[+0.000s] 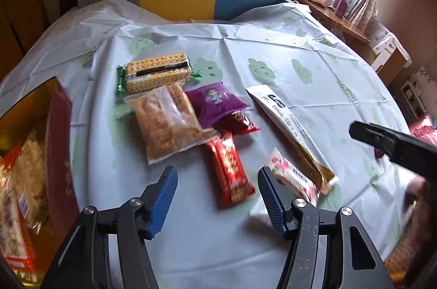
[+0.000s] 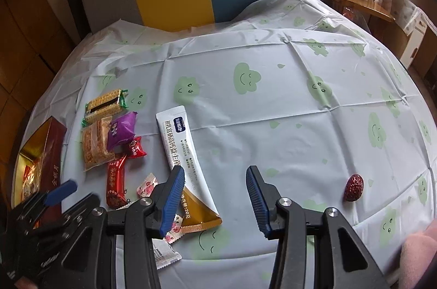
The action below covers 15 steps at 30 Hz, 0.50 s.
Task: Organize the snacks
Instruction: 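Reach the left tool to the small red candy packet and grasp it, then lift the red candy packet with the left tool while the right tool grasps the white-gold stick sachet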
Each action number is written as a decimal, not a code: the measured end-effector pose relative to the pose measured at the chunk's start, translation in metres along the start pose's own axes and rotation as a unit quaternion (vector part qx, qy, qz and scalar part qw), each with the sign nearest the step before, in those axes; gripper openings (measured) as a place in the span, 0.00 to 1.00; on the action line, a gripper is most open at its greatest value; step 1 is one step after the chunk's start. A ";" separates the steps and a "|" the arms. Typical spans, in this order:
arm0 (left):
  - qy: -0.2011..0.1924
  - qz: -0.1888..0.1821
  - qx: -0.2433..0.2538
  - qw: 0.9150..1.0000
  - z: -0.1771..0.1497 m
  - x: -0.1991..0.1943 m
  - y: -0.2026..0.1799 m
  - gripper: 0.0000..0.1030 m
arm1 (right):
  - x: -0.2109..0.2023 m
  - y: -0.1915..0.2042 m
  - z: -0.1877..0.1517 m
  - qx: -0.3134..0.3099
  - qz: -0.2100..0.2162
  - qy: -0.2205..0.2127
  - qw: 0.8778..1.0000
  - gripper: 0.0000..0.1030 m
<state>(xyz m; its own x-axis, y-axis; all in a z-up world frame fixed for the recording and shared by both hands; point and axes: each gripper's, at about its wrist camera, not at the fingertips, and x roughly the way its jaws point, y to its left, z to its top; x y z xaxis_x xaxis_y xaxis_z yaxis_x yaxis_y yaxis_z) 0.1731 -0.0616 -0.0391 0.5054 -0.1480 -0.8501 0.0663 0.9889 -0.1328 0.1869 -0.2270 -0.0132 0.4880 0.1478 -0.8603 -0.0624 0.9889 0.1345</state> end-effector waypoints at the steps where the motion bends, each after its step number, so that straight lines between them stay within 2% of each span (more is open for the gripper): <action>1: 0.001 0.004 0.000 1.000 0.002 0.005 -0.001 0.59 | 0.000 0.001 0.000 -0.001 0.000 0.000 1.000 0.47; 7: 0.026 0.016 -0.004 1.000 0.009 0.034 -0.001 0.52 | 0.001 -0.001 0.001 0.002 0.001 0.001 1.000 0.47; 10: 0.020 0.023 -0.001 1.000 0.008 0.042 -0.001 0.33 | 0.003 -0.003 0.002 0.006 0.001 0.004 1.000 0.47; 11: 0.016 0.029 0.005 0.999 0.006 0.042 -0.001 0.22 | 0.003 -0.003 0.002 0.006 0.001 0.005 1.000 0.47; 15: 0.011 0.019 0.008 1.000 -0.004 0.034 0.004 0.21 | 0.006 -0.003 0.002 0.003 -0.001 0.009 1.000 0.47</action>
<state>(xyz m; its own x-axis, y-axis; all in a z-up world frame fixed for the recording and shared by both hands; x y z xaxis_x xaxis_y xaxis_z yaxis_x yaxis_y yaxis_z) 0.1873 -0.0630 -0.0701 0.4884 -0.1106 -0.8656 0.0623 0.9938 -0.0919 0.1921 -0.2292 -0.0181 0.4725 0.1470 -0.8690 -0.0563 0.9890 0.1367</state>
